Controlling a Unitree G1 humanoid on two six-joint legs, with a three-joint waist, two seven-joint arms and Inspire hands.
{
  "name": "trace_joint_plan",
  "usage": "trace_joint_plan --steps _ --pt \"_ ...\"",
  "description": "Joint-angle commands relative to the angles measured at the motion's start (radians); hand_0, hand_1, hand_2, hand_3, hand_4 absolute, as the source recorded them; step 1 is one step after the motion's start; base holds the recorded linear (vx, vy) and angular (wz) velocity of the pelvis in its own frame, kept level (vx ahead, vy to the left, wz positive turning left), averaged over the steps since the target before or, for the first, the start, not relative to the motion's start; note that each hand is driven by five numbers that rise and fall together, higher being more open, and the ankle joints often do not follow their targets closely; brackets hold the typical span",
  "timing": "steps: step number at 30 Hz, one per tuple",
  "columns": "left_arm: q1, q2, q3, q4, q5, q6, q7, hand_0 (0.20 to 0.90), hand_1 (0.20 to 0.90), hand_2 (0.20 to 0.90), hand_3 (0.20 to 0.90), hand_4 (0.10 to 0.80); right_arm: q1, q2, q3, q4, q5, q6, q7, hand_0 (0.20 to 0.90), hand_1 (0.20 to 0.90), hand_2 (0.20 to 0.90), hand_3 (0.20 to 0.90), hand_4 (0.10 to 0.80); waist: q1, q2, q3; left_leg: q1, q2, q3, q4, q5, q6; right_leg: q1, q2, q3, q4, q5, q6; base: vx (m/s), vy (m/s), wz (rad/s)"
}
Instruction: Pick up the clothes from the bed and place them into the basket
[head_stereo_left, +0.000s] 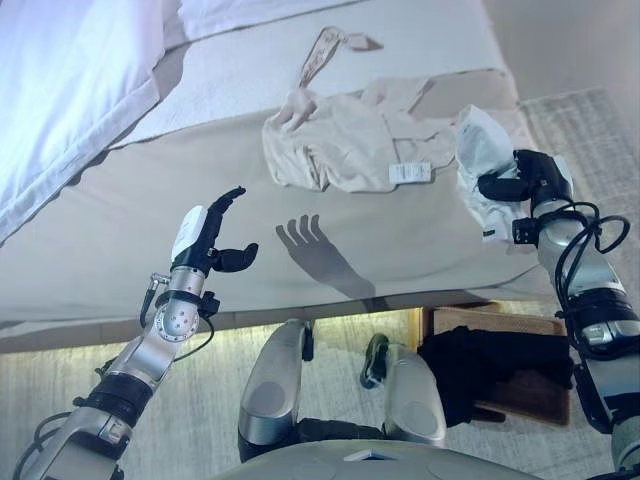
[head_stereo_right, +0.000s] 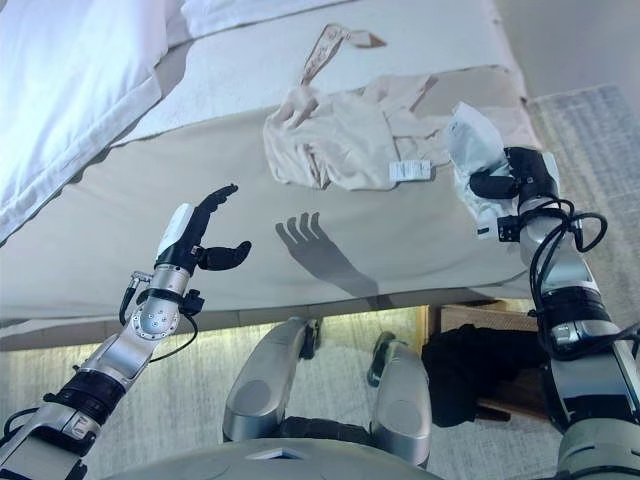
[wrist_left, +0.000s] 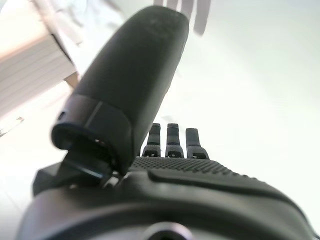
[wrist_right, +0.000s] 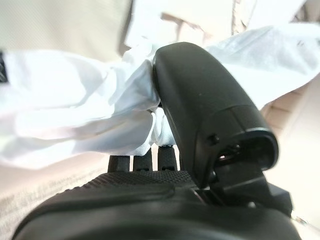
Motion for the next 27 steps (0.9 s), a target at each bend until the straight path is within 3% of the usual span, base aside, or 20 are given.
trace_joint_plan --steps 1,10,13,18,27 --pt "0.033 -0.013 0.027 0.002 -0.001 -0.041 0.0 0.9 0.9 0.9 0.9 0.8 0.019 -0.043 -0.044 -0.067 0.014 -0.07 -0.002 0.3 0.3 0.3 0.2 0.1 -0.028 -0.026 -0.266 0.087 0.031 0.014 -0.008 -0.128 -0.033 0.054 0.02 0.004 -0.199 0.116 0.021 0.113 -0.01 -0.11" --pt "0.08 0.015 0.069 0.039 0.014 -0.076 -0.034 0.9 0.9 0.9 0.9 0.8 0.102 -0.068 -0.124 -0.156 -0.007 -0.08 -0.032 0.3 0.3 0.3 0.2 0.1 -0.065 -0.032 -0.331 0.166 0.038 0.045 -0.139 -0.092 -0.038 0.103 0.043 0.033 -0.31 0.159 0.051 0.041 0.004 -0.04" --pt "0.107 0.045 0.104 0.067 0.096 -0.112 -0.022 0.9 0.9 0.9 0.9 0.8 0.165 -0.088 -0.177 -0.206 -0.055 -0.083 -0.018 0.3 0.3 0.3 0.2 0.1 -0.091 -0.031 -0.355 0.192 0.039 0.063 -0.197 -0.075 -0.038 0.101 0.049 0.057 -0.339 0.179 0.069 0.022 0.027 -0.19" --pt "0.12 0.077 0.148 0.064 0.078 -0.124 -0.029 0.9 0.9 0.9 0.9 0.8 0.299 -0.095 -0.265 -0.287 -0.086 -0.079 -0.014 0.3 0.3 0.3 0.2 0.1 -0.134 -0.031 -0.374 0.214 0.045 0.089 -0.241 -0.063 -0.036 0.091 0.048 0.095 -0.377 0.212 0.091 0.01 0.007 -0.25" --pt "0.107 0.066 0.192 0.041 0.093 -0.144 -0.05 0.9 0.9 0.9 0.9 0.8 0.552 0.016 -0.427 -0.368 -0.164 -0.086 -0.026 0.3 0.3 0.3 0.2 0.1 -0.238 -0.029 -0.379 0.232 0.046 0.139 -0.275 -0.064 -0.018 0.045 0.073 0.183 -0.379 0.236 0.113 -0.006 0.004 -0.28"
